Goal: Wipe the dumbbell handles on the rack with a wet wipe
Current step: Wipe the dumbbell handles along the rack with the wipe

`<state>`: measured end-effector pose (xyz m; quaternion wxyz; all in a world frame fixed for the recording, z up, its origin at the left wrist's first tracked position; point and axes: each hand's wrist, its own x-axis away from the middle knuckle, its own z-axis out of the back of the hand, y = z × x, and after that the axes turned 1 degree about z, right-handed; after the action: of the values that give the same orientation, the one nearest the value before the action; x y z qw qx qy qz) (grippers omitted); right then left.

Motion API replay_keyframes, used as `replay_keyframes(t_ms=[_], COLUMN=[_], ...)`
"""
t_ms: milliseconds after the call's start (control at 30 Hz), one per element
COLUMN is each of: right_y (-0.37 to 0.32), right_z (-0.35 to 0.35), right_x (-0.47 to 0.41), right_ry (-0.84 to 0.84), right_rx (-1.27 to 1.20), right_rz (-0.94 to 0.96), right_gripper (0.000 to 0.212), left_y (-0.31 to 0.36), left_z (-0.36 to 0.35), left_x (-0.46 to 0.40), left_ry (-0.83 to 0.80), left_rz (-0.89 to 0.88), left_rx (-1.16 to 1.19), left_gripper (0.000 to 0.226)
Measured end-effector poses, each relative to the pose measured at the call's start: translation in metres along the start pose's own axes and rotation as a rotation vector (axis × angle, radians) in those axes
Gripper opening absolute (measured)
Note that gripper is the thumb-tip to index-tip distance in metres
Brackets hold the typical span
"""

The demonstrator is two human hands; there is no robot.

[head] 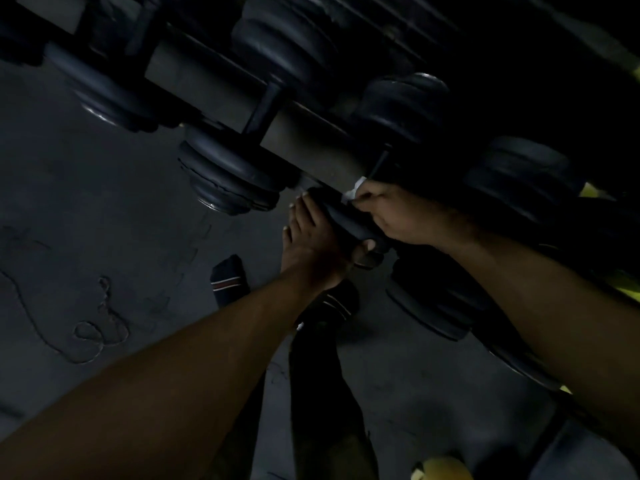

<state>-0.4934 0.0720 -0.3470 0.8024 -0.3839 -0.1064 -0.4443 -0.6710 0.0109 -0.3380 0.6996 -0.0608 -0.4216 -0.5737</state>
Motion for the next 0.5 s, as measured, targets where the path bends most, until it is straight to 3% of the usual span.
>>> replay_keyframes(t_ms=[100,233,267,433,500], right_y=[0.000,0.008,0.011,-0.003,-0.003], right_z=[0.001,0.005,0.004,-0.010,-0.012], right_x=[-0.003,-0.011,-0.010,-0.009,-0.009], right_ry=[0.108,0.417,0.448,0.205,0.239], right_rx=[0.017,-0.193,-0.213,-0.312,-0.372], right_rz=[-0.065,-0.325,-0.311,-0.241,-0.286], right_gripper=[0.027,0.030,0.027,0.013,0.017], left_y=[0.000,0.000,0.000,0.002,0.002], left_z=[0.003,0.002,0.002,0.003,0.004], left_x=[0.000,0.001,0.001,0.003,0.003], left_ry=[0.003,0.027,0.033,0.030,0.034], left_rz=[-0.014,-0.031,-0.032,-0.036,-0.041], left_rx=[-0.024,-0.042,-0.044,-0.050,-0.050], left_gripper=[0.133,0.131,0.131,0.132,0.132])
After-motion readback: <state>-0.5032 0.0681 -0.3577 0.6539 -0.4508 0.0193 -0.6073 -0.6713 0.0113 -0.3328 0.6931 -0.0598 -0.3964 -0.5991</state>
